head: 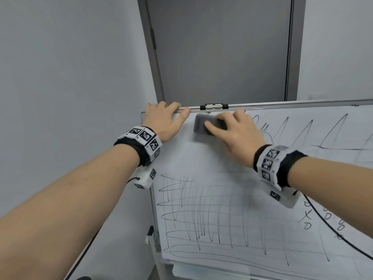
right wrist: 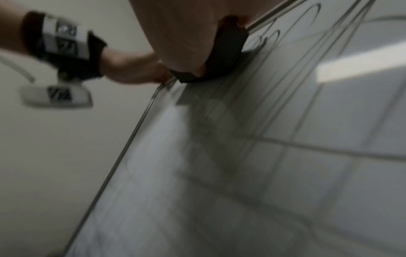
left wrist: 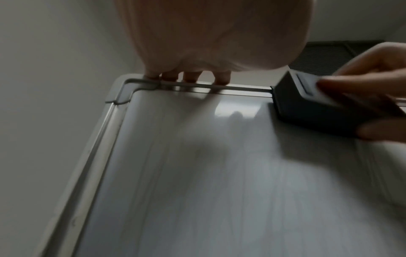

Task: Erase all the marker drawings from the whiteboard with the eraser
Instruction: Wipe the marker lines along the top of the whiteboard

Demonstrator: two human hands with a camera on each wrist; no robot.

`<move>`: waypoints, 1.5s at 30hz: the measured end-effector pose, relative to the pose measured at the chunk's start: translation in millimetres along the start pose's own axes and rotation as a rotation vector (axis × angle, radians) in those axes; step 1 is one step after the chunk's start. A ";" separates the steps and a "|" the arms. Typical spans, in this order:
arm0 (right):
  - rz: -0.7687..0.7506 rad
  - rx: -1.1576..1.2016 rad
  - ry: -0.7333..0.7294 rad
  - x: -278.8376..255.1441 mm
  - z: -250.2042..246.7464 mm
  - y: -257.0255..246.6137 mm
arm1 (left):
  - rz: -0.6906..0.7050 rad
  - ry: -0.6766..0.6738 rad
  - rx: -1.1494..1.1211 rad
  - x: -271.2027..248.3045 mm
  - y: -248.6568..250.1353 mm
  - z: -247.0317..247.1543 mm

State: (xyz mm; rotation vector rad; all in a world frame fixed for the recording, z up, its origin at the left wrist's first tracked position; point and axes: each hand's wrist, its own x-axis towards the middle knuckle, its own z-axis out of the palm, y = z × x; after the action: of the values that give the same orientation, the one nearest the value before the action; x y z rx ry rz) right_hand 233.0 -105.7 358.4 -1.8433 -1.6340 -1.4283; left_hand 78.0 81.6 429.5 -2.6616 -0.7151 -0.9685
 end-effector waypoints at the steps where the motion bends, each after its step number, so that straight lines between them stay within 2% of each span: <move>1: -0.082 0.002 -0.042 -17.6 4.7 -7.0 | -0.003 0.003 -0.001 0.8 -1.4 2.4; 3: -0.280 0.004 -0.216 -65.4 18.1 -30.4 | -0.006 0.007 0.012 1.8 -3.7 5.6; 5: -0.402 -0.033 -0.355 -98.2 24.8 -42.8 | 0.016 0.006 0.034 2.7 -3.2 5.7; 7: -0.435 -0.071 -0.367 -88.3 19.9 -28.6 | 0.024 0.002 0.050 1.9 -2.8 4.6; 8: -0.394 -0.082 -0.304 -72.8 14.1 -16.8 | 0.022 -0.002 0.050 1.2 -2.9 5.7; 11: -0.057 -0.031 -0.047 -19.2 -11.4 26.1 | 0.009 0.006 0.037 1.6 -4.7 8.9; 12: 0.011 -0.021 0.012 -13.3 -14.7 35.5 | 0.004 0.014 0.031 1.7 -4.0 9.7; 14: -0.024 -0.016 0.020 -28.1 -8.2 34.7 | -0.007 0.021 0.023 1.5 -2.2 11.0; 18: -0.361 -0.055 -0.275 -114.4 12.4 -8.3 | -0.001 0.038 0.017 1.7 0.3 13.6; 20: -0.396 -0.065 -0.348 -128.6 10.9 -11.1 | 0.001 0.047 0.012 0.7 1.1 15.3; 22: -0.327 -0.063 -0.275 -110.3 4.3 1.2 | -0.022 0.047 0.017 -2.1 2.6 16.1; 24: -0.149 -0.055 -0.137 -78.3 -4.9 21.8 | -0.037 0.056 0.030 -3.2 8.6 16.3; 26: -0.007 -0.057 -0.051 -50.4 -15.8 40.9 | -0.003 0.071 0.029 -0.3 22.0 14.3; 27: 0.014 -0.055 -0.034 -42.3 -20.8 47.3 | 0.037 0.080 0.010 2.6 32.5 12.0; 30: -0.044 -0.046 -0.002 -35.5 -30.0 55.7 | 0.200 0.105 -0.141 16.6 70.3 5.2; 32: -0.041 -0.049 0.010 -35.4 -31.6 57.2 | 0.245 0.020 -0.292 23.6 93.8 0.7; 34: 0.022 -0.055 0.021 -43.0 -24.8 58.3 | 0.254 -0.055 -0.278 26.7 109.8 2.3; 35: 0.018 -0.050 0.004 -53.1 -19.6 55.7 | 0.247 -0.048 -0.232 27.5 114.2 4.1; 36: -0.036 -0.049 -0.045 -67.5 -13.8 50.8 | 0.226 -0.032 -0.197 28.8 116.1 5.7; 39: -0.322 -0.089 -0.284 -113.9 -5.1 31.6 | 0.194 -0.029 -0.169 31.5 116.6 10.2; 40: -0.364 -0.103 -0.318 -117.0 -7.2 33.8 | 0.193 -0.026 -0.166 31.5 116.2 11.1; 42: -0.281 -0.113 -0.250 -97.5 -13.9 50.0 | 0.204 -0.015 -0.149 31.7 116.7 12.5; 45: 0.010 -0.111 -0.058 -48.6 -32.4 77.5 | 0.191 -0.003 -0.162 31.3 117.7 13.5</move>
State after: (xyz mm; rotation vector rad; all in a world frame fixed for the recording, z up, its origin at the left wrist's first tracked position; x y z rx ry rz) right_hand 292.1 -182.5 363.6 -1.9680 -1.5998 -1.5031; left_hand 166.6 -2.9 435.1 -2.8065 -0.3881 -1.0085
